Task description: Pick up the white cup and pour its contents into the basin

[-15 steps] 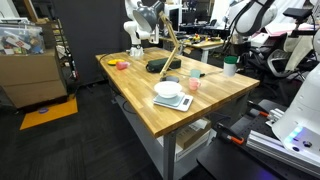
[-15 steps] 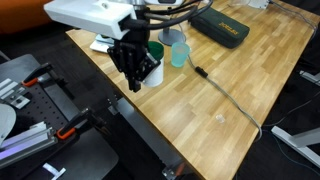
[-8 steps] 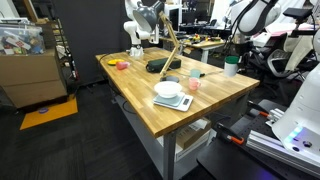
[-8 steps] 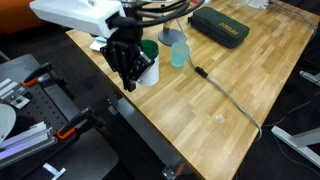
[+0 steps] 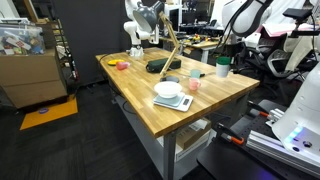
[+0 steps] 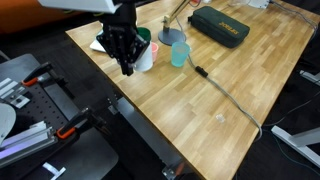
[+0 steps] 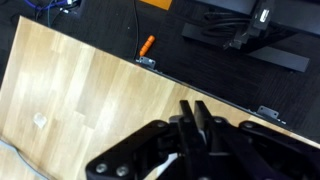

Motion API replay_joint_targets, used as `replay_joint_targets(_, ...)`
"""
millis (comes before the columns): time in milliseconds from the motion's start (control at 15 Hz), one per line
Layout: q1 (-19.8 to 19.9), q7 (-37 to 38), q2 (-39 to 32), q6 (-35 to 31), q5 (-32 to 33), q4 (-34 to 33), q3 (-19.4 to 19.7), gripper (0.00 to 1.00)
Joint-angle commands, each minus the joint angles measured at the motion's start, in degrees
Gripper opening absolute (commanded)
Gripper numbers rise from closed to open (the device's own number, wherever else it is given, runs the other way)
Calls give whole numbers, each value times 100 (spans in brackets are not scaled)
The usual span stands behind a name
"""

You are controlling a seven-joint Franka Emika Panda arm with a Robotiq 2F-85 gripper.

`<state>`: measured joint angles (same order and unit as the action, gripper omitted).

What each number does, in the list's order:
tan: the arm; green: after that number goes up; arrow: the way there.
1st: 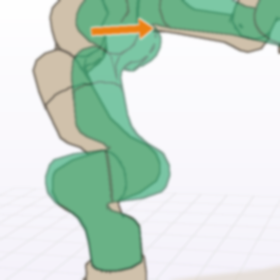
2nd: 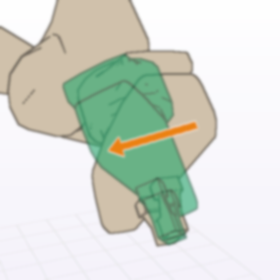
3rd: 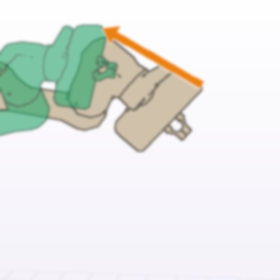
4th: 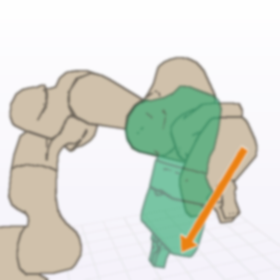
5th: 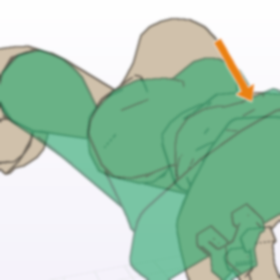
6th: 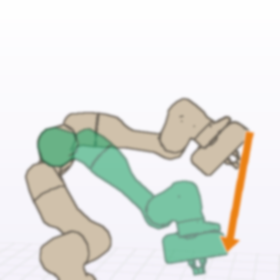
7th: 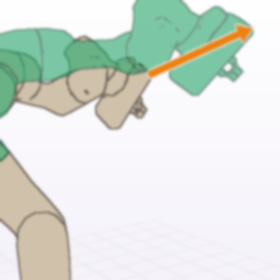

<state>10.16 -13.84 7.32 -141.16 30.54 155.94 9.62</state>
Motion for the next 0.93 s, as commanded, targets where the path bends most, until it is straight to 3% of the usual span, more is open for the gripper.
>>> replay_joint_targets(0, -393, -282, -174, 189, 54, -238, -408, 2)
replay_joint_targets(333, -827, -723, -424, 363, 135, -511, -779, 2)
replay_joint_targets(400, -851, -785, -443, 369, 153, -547, -799, 2)
replay_joint_targets(467, -846, -566, -330, 199, 15, -379, -781, 9)
replay_joint_targets(867, -864, -715, -414, 232, 29, -461, -790, 9)
